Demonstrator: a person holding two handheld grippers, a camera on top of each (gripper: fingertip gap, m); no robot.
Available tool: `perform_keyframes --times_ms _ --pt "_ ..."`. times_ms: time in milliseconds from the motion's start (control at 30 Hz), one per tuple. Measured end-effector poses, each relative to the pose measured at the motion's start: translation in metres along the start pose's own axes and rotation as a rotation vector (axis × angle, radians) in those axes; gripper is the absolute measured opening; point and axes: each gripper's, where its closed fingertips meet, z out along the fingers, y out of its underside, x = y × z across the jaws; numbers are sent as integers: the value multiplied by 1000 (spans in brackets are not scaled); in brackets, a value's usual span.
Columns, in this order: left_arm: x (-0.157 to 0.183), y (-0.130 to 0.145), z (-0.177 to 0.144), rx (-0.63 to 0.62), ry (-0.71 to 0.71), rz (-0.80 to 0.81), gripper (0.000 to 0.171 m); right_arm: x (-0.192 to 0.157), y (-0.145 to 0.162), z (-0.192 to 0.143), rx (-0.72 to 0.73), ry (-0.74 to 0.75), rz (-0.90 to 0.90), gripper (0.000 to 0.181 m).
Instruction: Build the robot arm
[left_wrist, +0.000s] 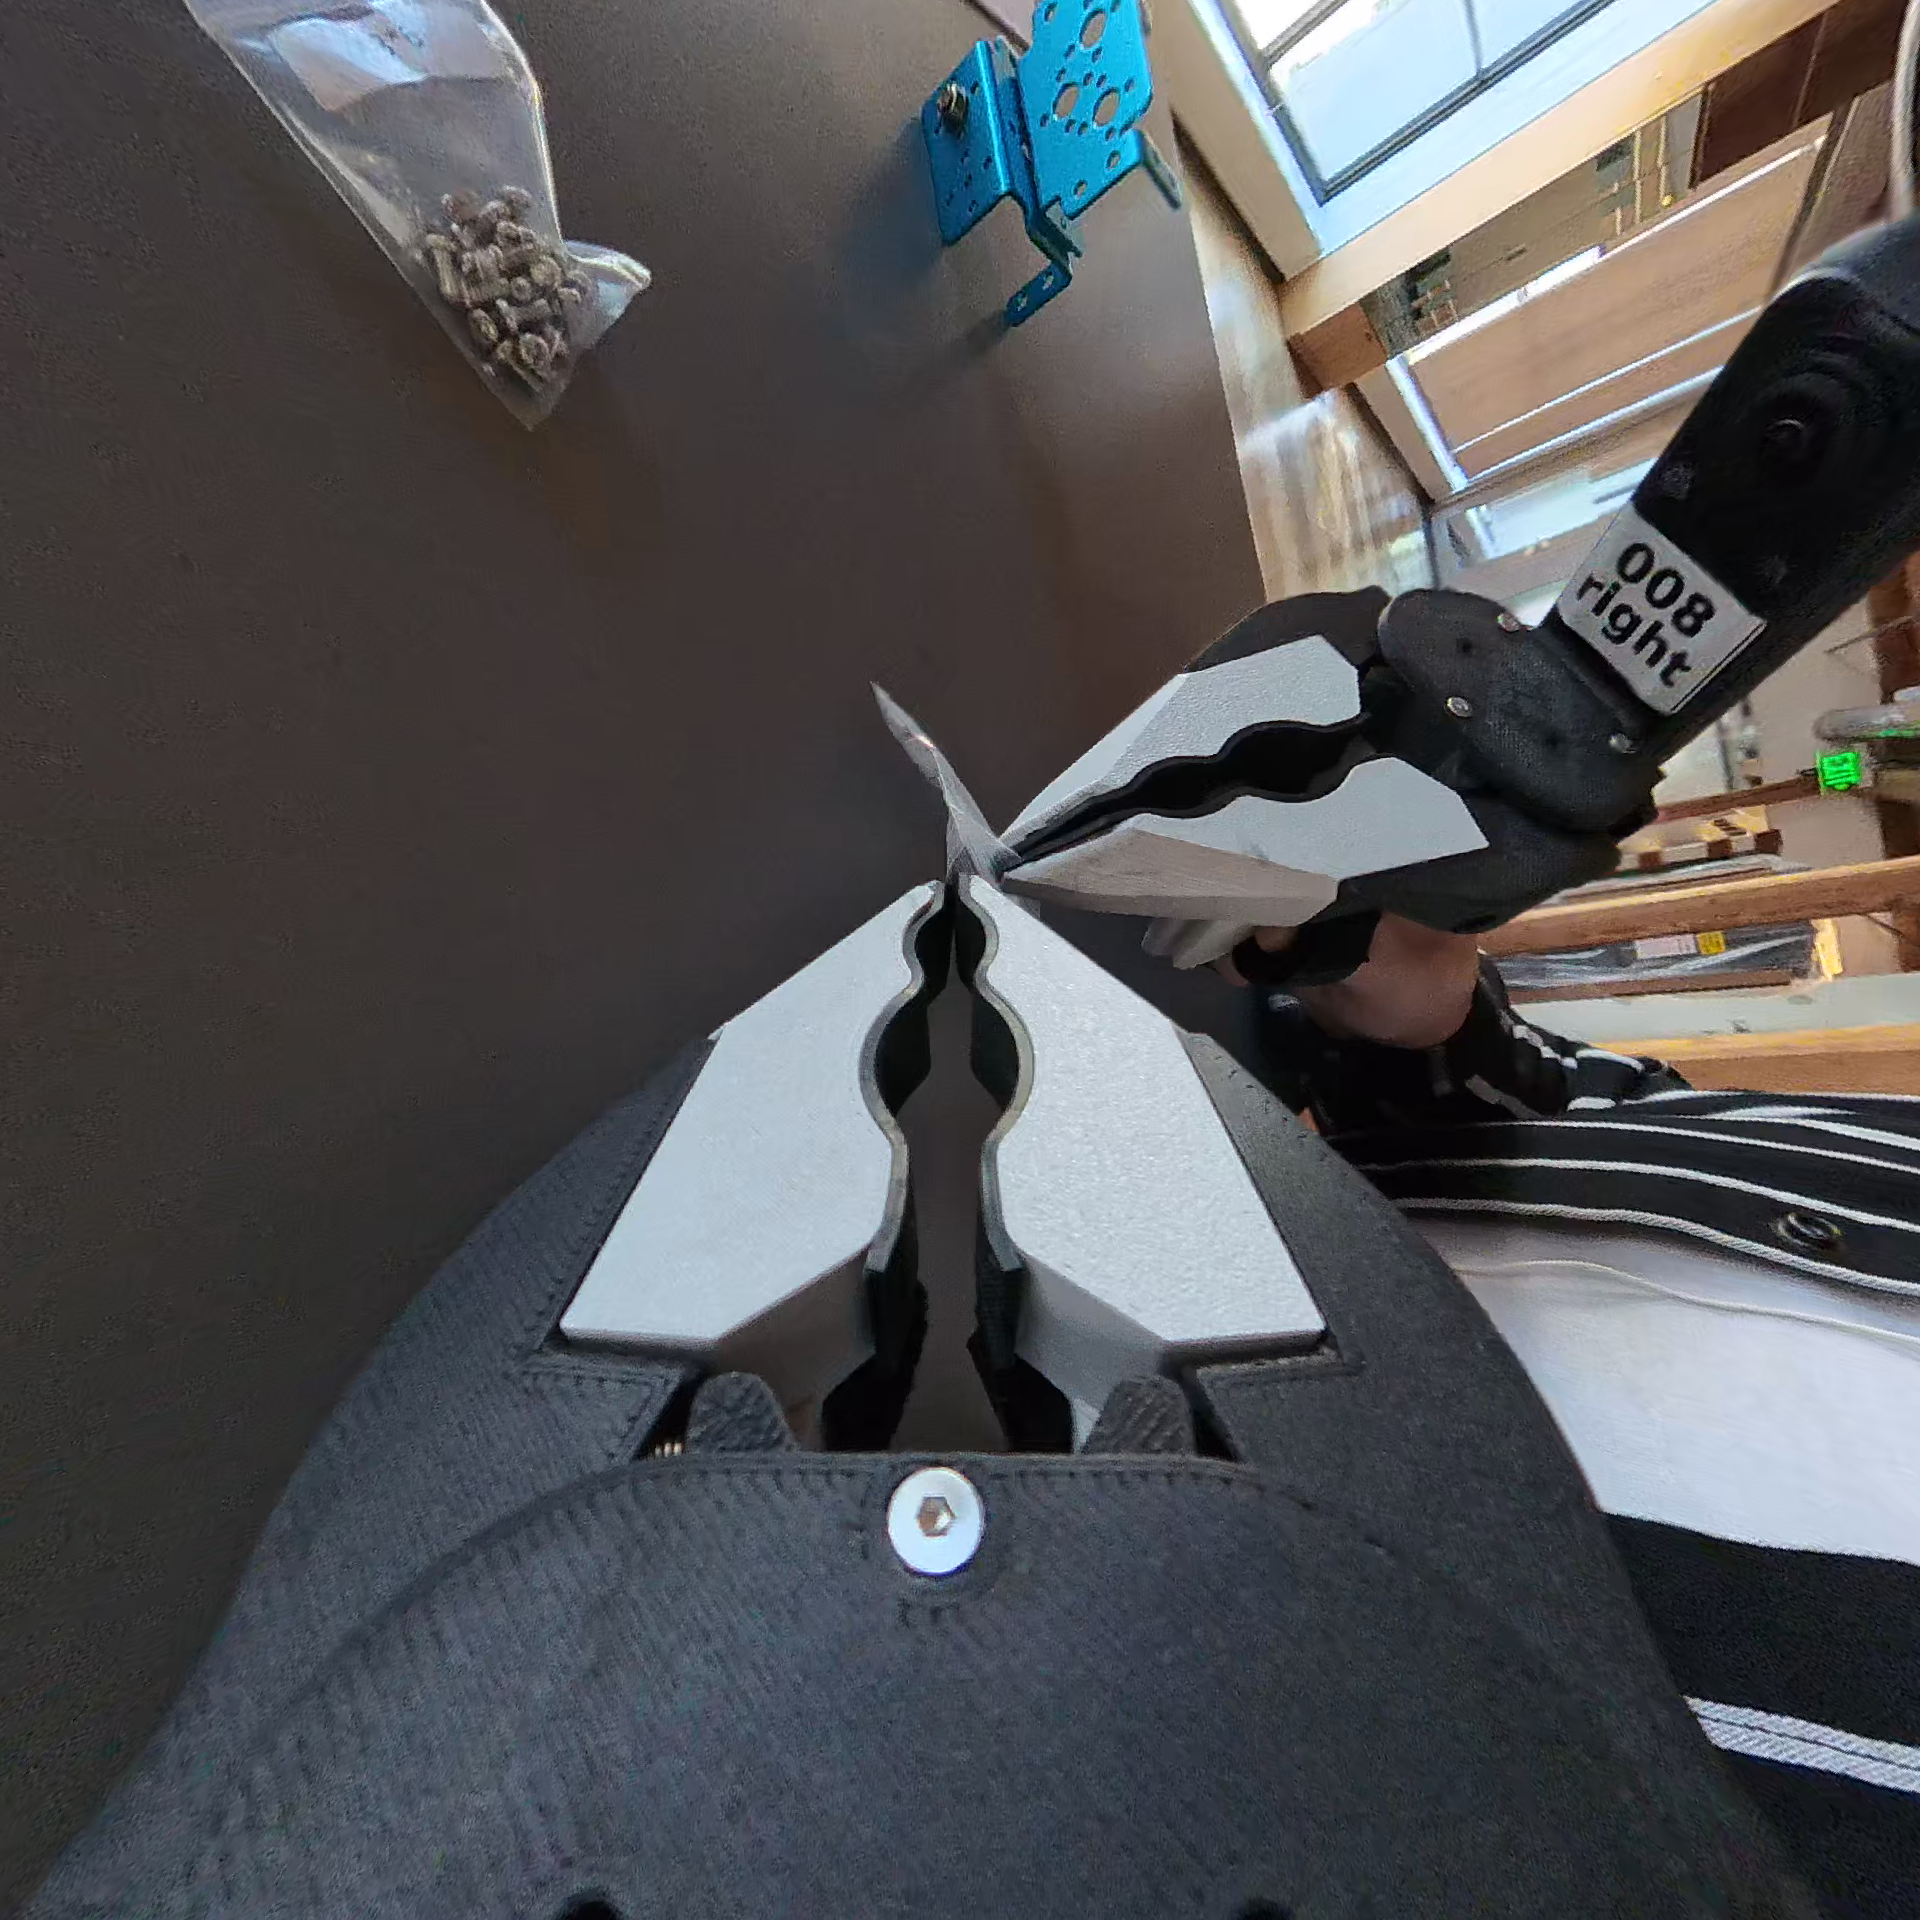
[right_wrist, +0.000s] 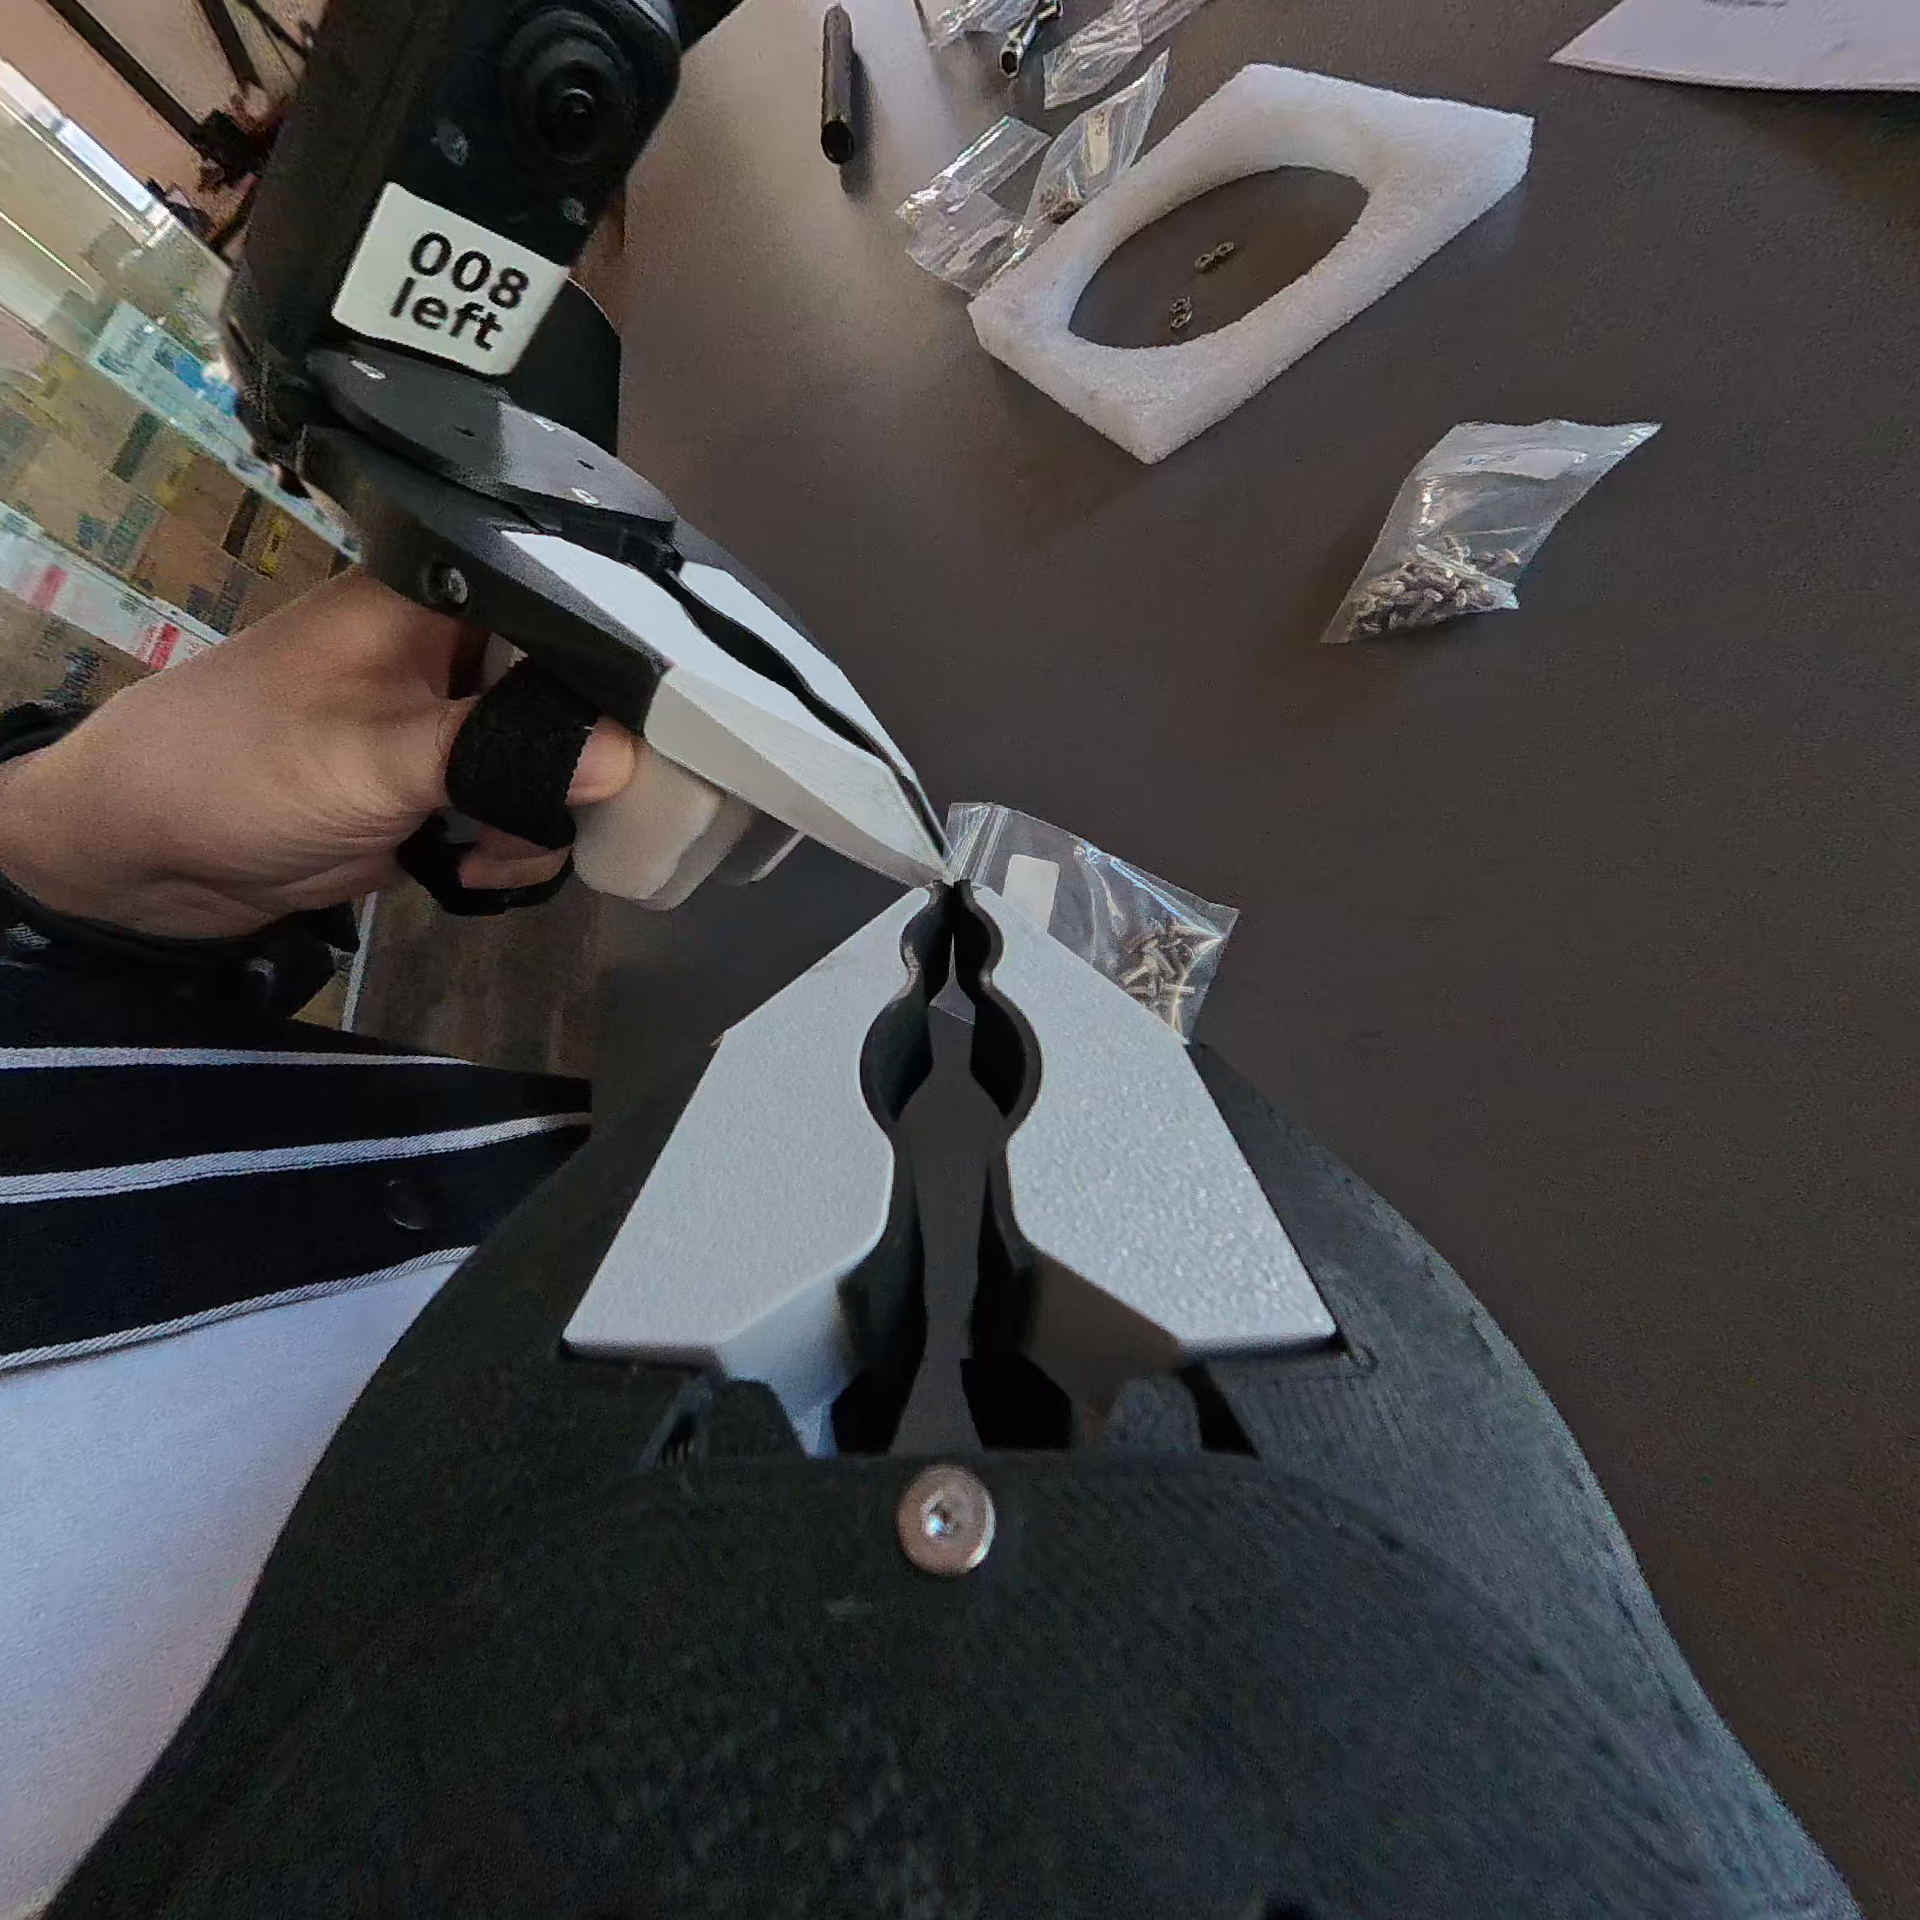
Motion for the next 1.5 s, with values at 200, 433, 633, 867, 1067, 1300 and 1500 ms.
perform_keyframes --times_ms 200,433,633,867,1067,1300,1500 --pt "8 -4 -1 39 67 4 3 -2 -4 -3 35 -34 22 0" --pt "16 -4 -1 31 128 -6 0 -1 -8 -7 80 -102 91 0" --pt "8 0 1 -30 33 100 0 4 -2 -4 44 -85 108 0" --pt "-4 2 8 -54 -58 97 0 15 6 0 15 46 73 0" --pt "-10 7 8 -46 -102 66 0 14 11 3 19 165 -19 0" --pt "-7 5 9 -35 -135 85 0 13 8 -1 30 244 -108 0" --pt "-2 4 8 -64 -244 206 0 12 5 -6 64 271 -121 0"
